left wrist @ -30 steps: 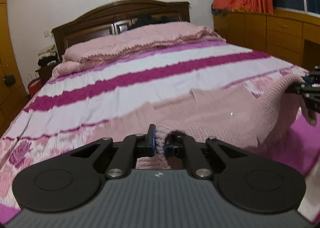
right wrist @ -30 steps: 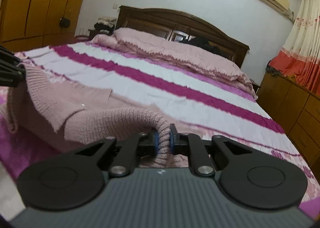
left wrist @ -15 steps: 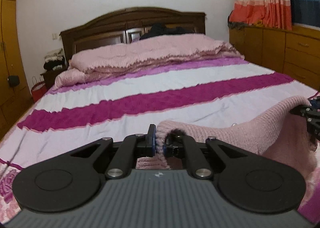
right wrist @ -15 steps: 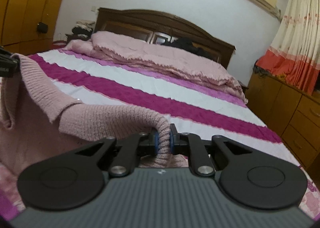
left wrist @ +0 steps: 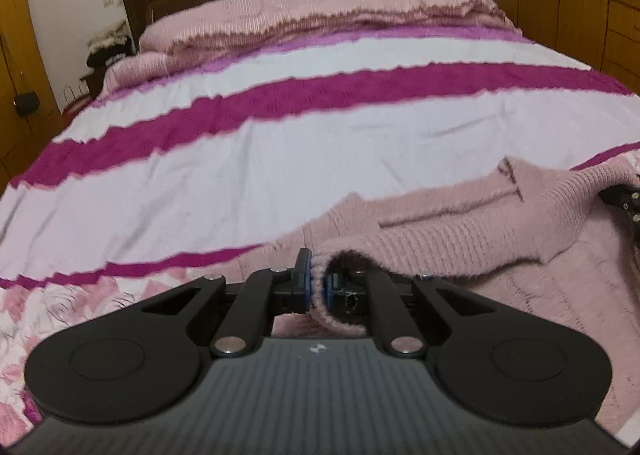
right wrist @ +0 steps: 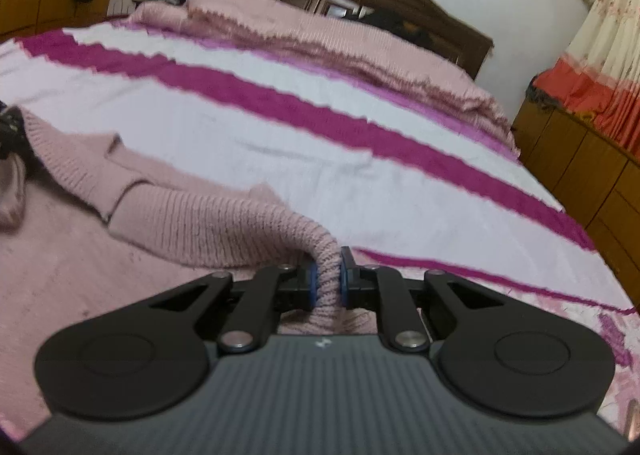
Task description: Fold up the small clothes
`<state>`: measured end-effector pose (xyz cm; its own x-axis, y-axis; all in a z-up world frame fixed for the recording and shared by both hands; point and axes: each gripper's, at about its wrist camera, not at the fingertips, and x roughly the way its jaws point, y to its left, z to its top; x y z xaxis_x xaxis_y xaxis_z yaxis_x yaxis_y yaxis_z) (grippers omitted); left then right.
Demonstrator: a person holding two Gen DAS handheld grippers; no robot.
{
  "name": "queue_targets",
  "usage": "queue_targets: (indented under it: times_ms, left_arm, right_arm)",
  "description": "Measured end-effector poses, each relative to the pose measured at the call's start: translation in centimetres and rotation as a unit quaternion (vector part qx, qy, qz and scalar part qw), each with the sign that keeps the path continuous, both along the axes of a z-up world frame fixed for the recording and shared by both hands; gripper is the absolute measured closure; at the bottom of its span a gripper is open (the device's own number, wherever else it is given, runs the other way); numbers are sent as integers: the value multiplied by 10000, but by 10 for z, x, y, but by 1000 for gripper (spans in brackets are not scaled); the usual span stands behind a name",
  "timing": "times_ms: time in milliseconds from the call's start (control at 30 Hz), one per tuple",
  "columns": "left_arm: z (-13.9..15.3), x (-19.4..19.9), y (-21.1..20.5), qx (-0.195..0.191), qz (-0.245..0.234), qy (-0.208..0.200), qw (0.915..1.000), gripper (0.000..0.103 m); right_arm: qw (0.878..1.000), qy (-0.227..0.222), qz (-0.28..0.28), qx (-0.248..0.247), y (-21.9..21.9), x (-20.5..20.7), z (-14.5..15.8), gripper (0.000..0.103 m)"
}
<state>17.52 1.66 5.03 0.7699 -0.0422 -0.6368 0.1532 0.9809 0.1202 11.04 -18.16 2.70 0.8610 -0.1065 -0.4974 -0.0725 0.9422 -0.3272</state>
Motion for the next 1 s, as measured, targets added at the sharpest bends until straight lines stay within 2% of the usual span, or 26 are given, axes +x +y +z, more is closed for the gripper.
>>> queue_targets:
  times_ms: [133,300,367,433,467,500,533,800,1000]
  left_arm:
    - [-11,5,0,-5,19,61,10000,95]
    - [-13,4,-5,97,64,47,9999,94]
    - [-10,0,-7,124,97,60,9999,82]
    - [-6,-3,-6,151,151,83,9997,54]
    - [-4,-5,-4,170,193,68,9996,48]
    - [-1,-8,-3,184,214,40,9996,41]
    - [2,-11,-1,182,197,4,9996,38]
    - [26,-49,20,-11,-91,6,10000,32]
    - [32,-81,30,125,-456,101,9988,32]
  right_arm:
    - [9999,149,1,30,0,4,-14,87]
    - [9998,135,76,92,-3,4,-15,86]
    - [9995,147,61,288,-9,4,-12,80]
    - [9986,158,41,500,-16,2,-7,65]
    - [9983,159,47,564,-19,1,-4,59]
    - [9979,158,65,624,-22,-2,-1,48]
    - [9976,153,85,664,-25,-5,2,45]
    - [9975,140,412,554,-35,-36,17,45]
    - [9973,183,652,293,-40,-57,20,45]
